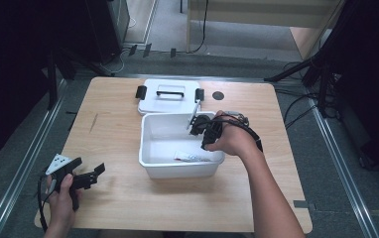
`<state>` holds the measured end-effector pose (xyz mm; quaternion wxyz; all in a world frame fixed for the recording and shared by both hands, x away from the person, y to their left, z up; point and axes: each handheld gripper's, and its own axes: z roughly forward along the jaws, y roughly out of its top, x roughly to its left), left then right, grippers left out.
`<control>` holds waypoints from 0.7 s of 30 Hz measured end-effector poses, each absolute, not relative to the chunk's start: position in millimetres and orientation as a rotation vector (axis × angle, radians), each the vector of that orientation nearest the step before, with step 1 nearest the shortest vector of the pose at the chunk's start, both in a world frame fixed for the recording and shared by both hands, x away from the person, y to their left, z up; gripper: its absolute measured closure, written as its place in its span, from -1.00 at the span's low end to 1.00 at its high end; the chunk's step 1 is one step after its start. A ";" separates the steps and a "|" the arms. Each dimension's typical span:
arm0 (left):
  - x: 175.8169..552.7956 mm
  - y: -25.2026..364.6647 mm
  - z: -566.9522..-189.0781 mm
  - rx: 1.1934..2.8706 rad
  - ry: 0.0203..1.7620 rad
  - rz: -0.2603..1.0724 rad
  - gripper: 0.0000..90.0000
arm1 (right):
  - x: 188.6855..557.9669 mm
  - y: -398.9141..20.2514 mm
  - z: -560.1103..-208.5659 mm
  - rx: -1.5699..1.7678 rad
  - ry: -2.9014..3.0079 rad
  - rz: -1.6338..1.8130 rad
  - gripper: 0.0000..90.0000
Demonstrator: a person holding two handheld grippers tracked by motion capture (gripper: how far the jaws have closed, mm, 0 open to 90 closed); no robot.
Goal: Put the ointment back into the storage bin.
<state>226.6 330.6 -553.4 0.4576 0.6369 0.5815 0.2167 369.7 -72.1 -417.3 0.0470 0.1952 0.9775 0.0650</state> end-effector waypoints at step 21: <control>226.2 329.9 -553.3 1.573 1.428 0.542 -1.00 | 357.0 -116.4 -367.9 0.814 2.869 0.487 0.03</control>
